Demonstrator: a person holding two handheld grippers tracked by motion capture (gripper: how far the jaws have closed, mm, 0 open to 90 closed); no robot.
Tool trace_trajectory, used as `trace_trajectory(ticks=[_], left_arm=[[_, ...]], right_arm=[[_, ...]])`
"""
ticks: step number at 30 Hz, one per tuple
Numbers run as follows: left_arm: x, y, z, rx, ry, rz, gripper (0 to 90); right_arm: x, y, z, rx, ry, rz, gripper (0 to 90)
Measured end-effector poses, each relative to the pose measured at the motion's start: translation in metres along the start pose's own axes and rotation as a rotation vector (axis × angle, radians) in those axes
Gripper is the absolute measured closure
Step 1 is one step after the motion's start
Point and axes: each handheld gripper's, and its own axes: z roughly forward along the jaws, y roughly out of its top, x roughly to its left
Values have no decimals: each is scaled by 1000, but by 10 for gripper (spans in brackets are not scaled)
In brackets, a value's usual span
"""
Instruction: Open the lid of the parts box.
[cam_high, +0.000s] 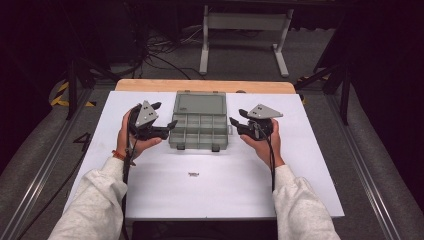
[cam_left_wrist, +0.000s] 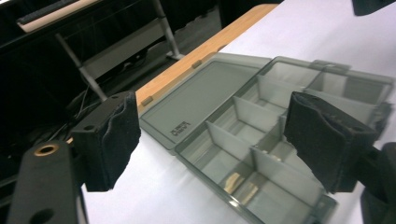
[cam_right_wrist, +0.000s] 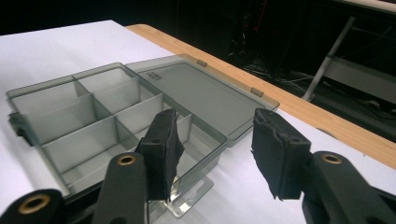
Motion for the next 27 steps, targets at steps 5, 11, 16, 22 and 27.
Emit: trace_trajectory(ticks=[5,11,16,22,27], left_arm=[[-5,-4,-10,-19,-22,2,164],[-11,-9,-19,-20,-44,26,130],[-15,-14,-27,-24,-54,38,88],[-18,-20,-38,-49,-79,41,65],[-21,-30,-48,-50,-96,43,58]], right_arm=[[2,-1,-10,-9,28,-17,418],[4,-3,-22,-28,46,-25,330],[6,-4,-30,-27,61,-23,251],[8,-6,-38,-34,71,-28,183],[8,-11,-46,-44,82,-31,128]])
